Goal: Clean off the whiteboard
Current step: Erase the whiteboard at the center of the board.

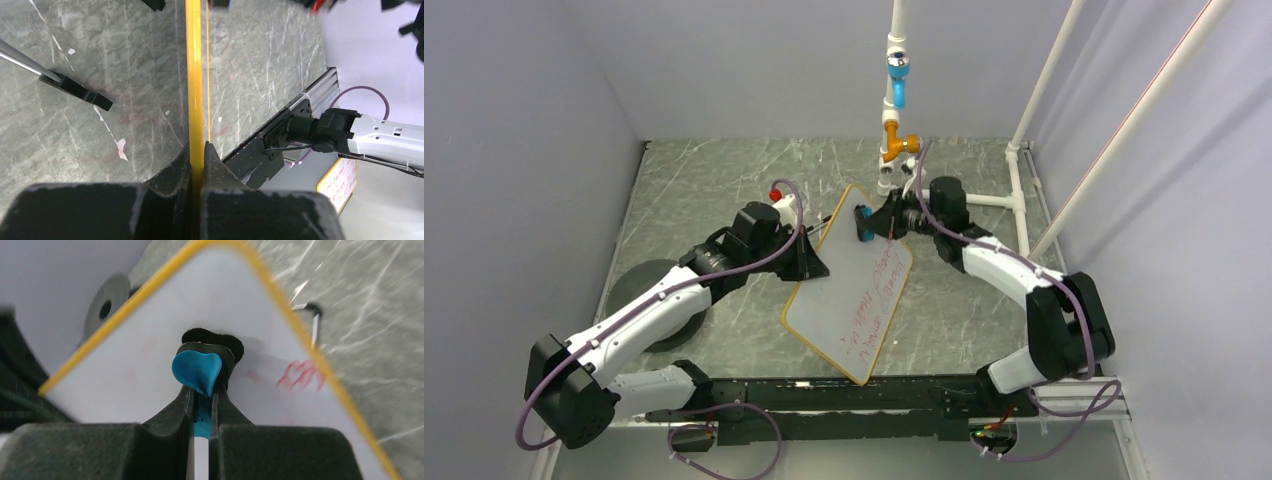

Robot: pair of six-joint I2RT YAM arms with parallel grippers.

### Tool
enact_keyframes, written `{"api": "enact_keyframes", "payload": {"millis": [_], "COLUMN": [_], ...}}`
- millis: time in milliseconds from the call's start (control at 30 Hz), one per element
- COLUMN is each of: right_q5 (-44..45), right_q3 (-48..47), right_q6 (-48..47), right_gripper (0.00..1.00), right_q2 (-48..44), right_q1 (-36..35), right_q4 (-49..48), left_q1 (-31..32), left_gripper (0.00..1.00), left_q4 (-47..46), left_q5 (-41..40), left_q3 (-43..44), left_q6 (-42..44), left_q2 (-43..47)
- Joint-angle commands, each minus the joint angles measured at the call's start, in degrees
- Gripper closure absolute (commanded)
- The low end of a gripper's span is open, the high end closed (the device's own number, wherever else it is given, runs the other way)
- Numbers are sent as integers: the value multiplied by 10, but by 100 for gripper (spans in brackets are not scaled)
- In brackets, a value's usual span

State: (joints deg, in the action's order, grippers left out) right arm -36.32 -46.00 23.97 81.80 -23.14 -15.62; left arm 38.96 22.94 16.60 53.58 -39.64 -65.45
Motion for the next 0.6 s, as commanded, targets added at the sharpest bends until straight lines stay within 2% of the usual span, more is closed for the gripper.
{"api": "enact_keyframes", "payload": {"millis": [0,200,367,433,567], "right_q5": [51,50,57,67,113], "right_q3": [-86,-27,36,29,-24], "right_q6": [14,-71,-111,-109,-81], "right_gripper": [100,100,100,100,100], "right_q2": [62,36,-34,-45,-24], "right_q1": [42,60,-10,-36,-32], "right_q4": [17,87,84,73,52], "left_q1": [8,9,8,8,8], "left_gripper": [100,100,100,100,100], "left_q4": [-63,-62,-62,-62,-64], "left_q5": [42,41,45,47,55], "left_q3": [16,14,20,21,17], "left_q6": [30,35,40,40,44], "left_q2": [7,11,6,5,4]}}
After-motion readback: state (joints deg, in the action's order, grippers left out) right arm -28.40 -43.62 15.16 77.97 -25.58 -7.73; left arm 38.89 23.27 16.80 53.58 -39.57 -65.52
